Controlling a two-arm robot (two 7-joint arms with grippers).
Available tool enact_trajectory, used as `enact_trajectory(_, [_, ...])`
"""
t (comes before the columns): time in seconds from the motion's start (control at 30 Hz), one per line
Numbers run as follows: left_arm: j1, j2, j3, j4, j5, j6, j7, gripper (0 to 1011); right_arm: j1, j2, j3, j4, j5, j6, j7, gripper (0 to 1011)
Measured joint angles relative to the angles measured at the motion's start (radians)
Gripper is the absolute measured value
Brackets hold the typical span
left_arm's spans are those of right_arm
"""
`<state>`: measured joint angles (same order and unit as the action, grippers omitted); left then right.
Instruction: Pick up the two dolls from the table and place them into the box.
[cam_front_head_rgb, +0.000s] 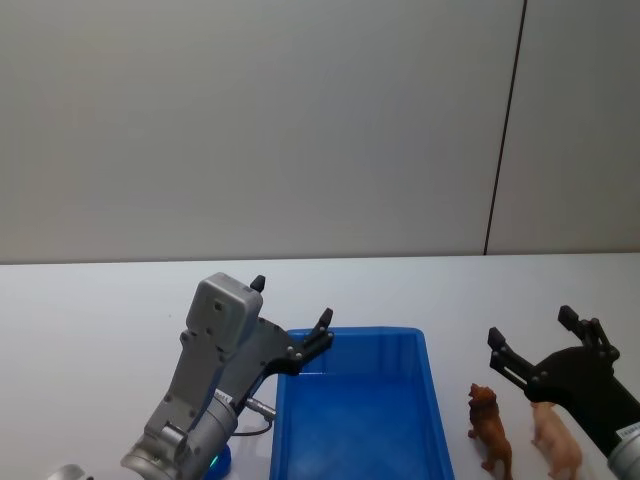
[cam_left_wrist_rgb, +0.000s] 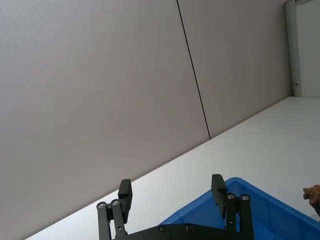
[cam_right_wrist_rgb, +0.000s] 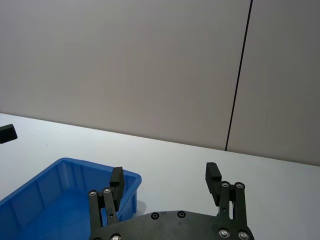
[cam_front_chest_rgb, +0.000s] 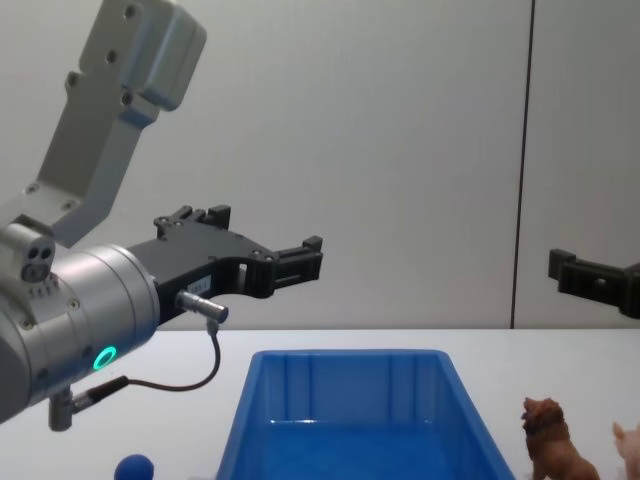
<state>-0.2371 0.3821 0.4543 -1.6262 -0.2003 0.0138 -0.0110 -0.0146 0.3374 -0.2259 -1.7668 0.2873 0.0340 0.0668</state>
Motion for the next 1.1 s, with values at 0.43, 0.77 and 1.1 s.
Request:
enact_trajectory(0.43, [0.0, 0.0, 0.0, 0.0, 0.0, 0.0, 0.0, 1001, 0.0, 0.0, 0.0, 0.0, 0.0, 0.0, 0.0, 1001])
enact_trajectory(0.77, [0.0, 0.0, 0.0, 0.0, 0.0, 0.0, 0.0, 1001, 0.0, 0.0, 0.0, 0.0, 0.0, 0.0, 0.0, 1001])
enact_trajectory(1.1, [0.0, 0.0, 0.0, 0.0, 0.0, 0.0, 0.0, 1001, 0.0, 0.0, 0.0, 0.0, 0.0, 0.0, 0.0, 1001])
